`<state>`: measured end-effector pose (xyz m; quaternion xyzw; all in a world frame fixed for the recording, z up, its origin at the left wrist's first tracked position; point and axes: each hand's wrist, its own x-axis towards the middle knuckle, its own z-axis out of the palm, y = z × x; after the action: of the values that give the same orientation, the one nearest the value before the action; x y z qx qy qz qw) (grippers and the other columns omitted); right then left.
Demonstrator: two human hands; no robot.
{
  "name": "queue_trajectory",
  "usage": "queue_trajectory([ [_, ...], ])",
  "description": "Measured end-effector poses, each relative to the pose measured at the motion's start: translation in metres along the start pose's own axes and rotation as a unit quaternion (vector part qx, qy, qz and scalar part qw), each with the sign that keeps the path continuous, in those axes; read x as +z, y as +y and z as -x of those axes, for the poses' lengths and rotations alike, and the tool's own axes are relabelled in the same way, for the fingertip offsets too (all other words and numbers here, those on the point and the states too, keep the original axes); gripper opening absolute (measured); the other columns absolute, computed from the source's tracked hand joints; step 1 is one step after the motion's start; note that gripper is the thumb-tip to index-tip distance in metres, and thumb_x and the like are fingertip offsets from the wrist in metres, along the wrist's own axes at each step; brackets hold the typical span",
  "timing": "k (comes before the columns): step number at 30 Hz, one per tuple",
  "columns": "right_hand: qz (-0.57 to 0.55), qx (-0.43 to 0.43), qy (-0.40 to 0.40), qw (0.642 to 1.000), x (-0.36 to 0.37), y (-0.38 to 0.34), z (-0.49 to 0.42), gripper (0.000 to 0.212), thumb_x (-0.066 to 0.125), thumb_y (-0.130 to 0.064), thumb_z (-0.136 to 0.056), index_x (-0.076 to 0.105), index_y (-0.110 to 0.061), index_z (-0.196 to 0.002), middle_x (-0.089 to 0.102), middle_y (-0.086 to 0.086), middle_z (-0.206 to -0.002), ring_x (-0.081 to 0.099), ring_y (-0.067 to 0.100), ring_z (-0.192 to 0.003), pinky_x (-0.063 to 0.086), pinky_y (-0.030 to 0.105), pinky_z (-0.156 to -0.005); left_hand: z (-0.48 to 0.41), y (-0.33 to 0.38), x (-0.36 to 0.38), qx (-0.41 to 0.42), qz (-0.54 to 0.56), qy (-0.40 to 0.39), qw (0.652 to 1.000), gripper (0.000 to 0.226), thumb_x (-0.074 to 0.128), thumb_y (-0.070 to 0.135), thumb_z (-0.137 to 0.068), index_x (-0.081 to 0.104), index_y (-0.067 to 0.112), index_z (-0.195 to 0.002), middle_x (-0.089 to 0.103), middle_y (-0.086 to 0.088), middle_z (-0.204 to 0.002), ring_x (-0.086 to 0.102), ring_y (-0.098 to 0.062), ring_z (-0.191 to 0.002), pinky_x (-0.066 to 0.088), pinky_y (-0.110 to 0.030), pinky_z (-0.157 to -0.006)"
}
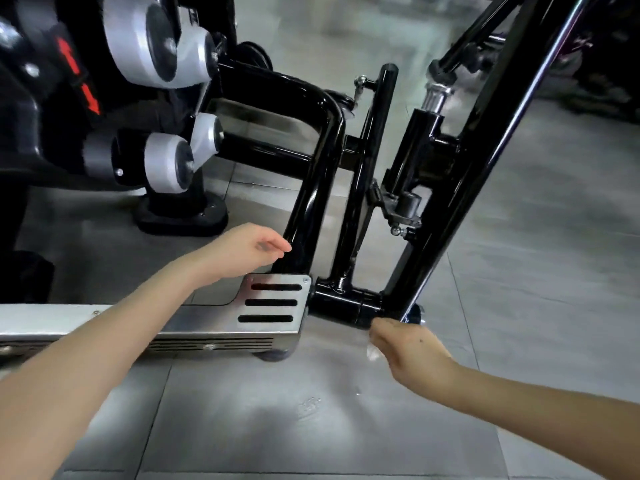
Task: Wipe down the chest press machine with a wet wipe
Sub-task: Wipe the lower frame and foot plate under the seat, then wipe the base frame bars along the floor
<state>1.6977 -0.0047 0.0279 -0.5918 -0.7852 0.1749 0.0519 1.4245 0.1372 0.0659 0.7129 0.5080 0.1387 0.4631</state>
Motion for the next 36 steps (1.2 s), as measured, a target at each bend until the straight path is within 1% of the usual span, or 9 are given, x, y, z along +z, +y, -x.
queue_trajectory([
  [2,-0.093,0.081,-0.068,0.990,-0.023,0.000,0.007,0.019,0.052,-0.010,-0.092,0.044,-0.018,-0.076,0.052,-0.008,-0.067,0.046,0.009,-0.059,0.046,0.031,-0.060,-0.002,0.007,0.006,-0.008,-0.028,0.025,0.999,0.019,0.058,0.013,-0.091,0.069,0.024,-0.102,0.068,0.010,-0.102,0.062,-0.009,-0.093,0.048,-0.026,-0.087],
  [5,-0.279,0.153,-0.125,0.940,-0.059,-0.008,0.010,0.024,0.056,-0.014,-0.093,0.048,-0.022,-0.072,0.053,-0.014,-0.064,0.051,0.001,-0.059,0.051,0.023,-0.062,0.001,0.022,0.017,-0.045,-0.055,0.041,0.997,0.023,0.053,0.008,-0.092,0.068,0.018,-0.107,0.067,0.002,-0.109,0.060,-0.010,-0.101,0.045,-0.024,-0.092],
  [10,-0.455,0.255,-0.129,0.843,-0.128,-0.030,0.011,0.008,0.065,-0.012,-0.089,0.059,-0.009,-0.084,0.062,0.003,-0.075,0.059,0.015,-0.073,0.049,0.030,-0.067,0.027,0.065,0.020,-0.129,-0.066,0.076,0.986,0.027,0.048,0.007,-0.090,0.068,0.018,-0.106,0.066,0.001,-0.111,0.059,-0.015,-0.101,0.043,-0.022,-0.084],
  [13,-0.507,0.310,-0.099,0.798,-0.170,-0.054,0.012,0.006,0.061,-0.008,-0.090,0.061,-0.010,-0.085,0.063,0.005,-0.079,0.057,0.017,-0.073,0.044,0.027,-0.063,0.057,0.113,0.017,-0.166,0.060,0.072,0.982,0.017,0.056,0.012,-0.087,0.070,0.019,-0.094,0.065,0.006,-0.090,0.058,-0.011,-0.082,0.041,-0.011,-0.069],
  [15,-0.528,0.336,-0.088,0.775,-0.199,-0.073,0.012,0.008,0.058,-0.005,-0.091,0.061,-0.010,-0.085,0.063,0.007,-0.079,0.057,0.017,-0.068,0.045,0.026,-0.060,0.083,0.153,0.011,-0.204,0.223,0.053,0.952,0.007,0.062,0.022,-0.084,0.068,0.020,-0.084,0.063,0.003,-0.081,0.058,-0.015,-0.072,0.049,-0.021,-0.071],
  [18,-0.568,0.355,-0.094,0.737,-0.243,-0.104,0.018,0.013,0.057,-0.002,-0.091,0.061,-0.011,-0.083,0.064,0.008,-0.077,0.058,0.014,-0.060,0.049,0.024,-0.056,0.125,0.207,0.000,-0.219,0.344,-0.004,0.913,0.009,0.066,0.033,-0.085,0.067,0.026,-0.089,0.069,0.006,-0.089,0.066,-0.011,-0.084,0.054,-0.031,-0.081],
  [25,-0.579,0.354,-0.166,0.716,-0.347,-0.186,0.064,0.013,0.058,-0.006,-0.091,0.064,-0.012,-0.082,0.065,0.003,-0.071,0.057,0.013,-0.062,0.049,0.022,-0.056,0.233,0.325,-0.029,-0.268,0.459,0.086,0.843,0.021,0.065,-0.006,-0.080,0.066,0.015,-0.083,0.067,-0.004,-0.071,0.062,-0.015,-0.065,0.055,-0.027,-0.068],
  [32,-0.595,0.332,-0.196,0.705,-0.443,-0.218,0.116,0.012,0.060,-0.005,-0.089,0.066,-0.012,-0.080,0.061,0.002,-0.071,0.049,0.012,-0.060,0.047,0.020,-0.052,0.313,0.432,-0.062,-0.289,0.527,0.165,0.782,0.016,0.065,-0.002,-0.082,0.063,0.013,-0.076,0.064,0.003,-0.057,0.058,-0.009,-0.051,0.052,-0.018,-0.053],
  [36,-0.593,0.284,-0.153,0.738,-0.487,-0.221,0.147,0.014,0.059,-0.002,-0.089,0.065,-0.012,-0.080,0.059,0.001,-0.069,0.049,0.007,-0.052,0.043,0.019,-0.052,0.329,0.478,-0.062,-0.283,0.543,0.176,0.771,0.011,0.063,0.003,-0.084,0.062,0.013,-0.081,0.067,-0.002,-0.067,0.063,-0.010,-0.055,0.051,-0.021,-0.052],
])
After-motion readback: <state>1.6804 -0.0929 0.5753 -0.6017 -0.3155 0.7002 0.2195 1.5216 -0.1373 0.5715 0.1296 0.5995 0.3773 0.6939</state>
